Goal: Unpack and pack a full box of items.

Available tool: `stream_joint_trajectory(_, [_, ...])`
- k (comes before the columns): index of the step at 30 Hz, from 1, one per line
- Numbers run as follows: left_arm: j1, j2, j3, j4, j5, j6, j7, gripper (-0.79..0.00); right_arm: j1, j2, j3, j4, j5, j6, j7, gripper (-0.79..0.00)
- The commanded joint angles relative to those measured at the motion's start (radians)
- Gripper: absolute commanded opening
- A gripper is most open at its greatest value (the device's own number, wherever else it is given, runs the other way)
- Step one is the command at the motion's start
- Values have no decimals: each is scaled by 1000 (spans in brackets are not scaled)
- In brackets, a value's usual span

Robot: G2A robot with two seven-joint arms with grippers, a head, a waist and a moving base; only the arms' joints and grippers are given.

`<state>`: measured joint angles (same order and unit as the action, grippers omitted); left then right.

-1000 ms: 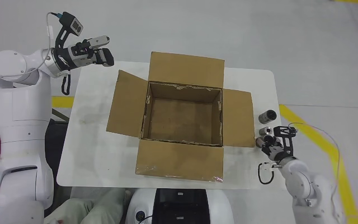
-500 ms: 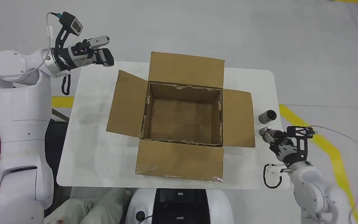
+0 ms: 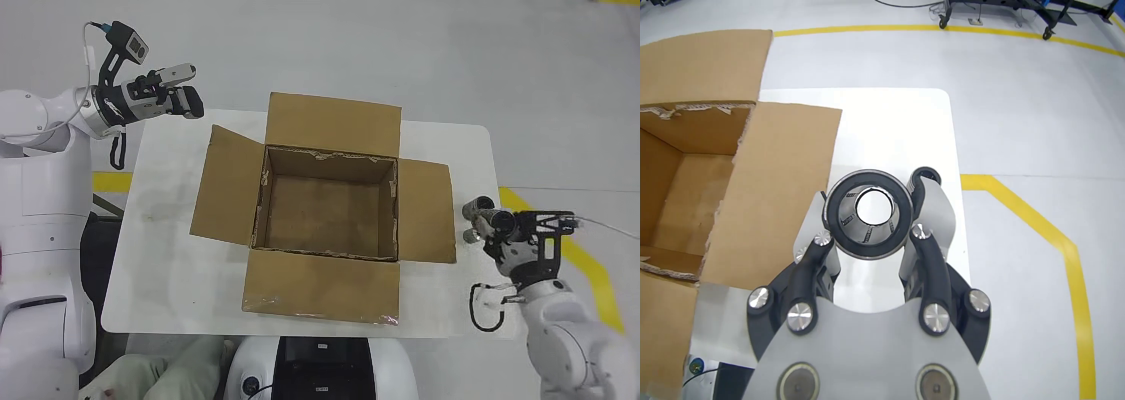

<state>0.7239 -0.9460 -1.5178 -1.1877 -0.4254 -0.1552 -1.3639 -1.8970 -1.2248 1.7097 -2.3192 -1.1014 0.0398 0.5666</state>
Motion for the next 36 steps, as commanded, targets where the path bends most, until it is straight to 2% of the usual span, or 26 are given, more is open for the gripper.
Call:
stream_joint_trajectory(1, [0, 0, 0, 0, 0, 0, 0, 0, 22, 0, -26, -20, -12, -7, 7, -785])
stream_joint_trajectory(9, [0, 0, 0, 0, 0, 0, 0, 0, 178, -3, -223, -22, -66, -38, 58, -785])
stream_joint_trajectory(19, [0, 0, 0, 0, 0, 0, 0, 0, 384, -23, -489, 79, -130, -31, 118, -785])
stream_joint_trajectory(27, [0, 0, 0, 0, 0, 0, 0, 0, 492, -40, -626, 168, -150, -40, 157, -785])
stream_joint_trajectory(36, [0, 0, 0, 0, 0, 0, 0, 0, 602, -63, -703, 278, -101, -27, 174, -785])
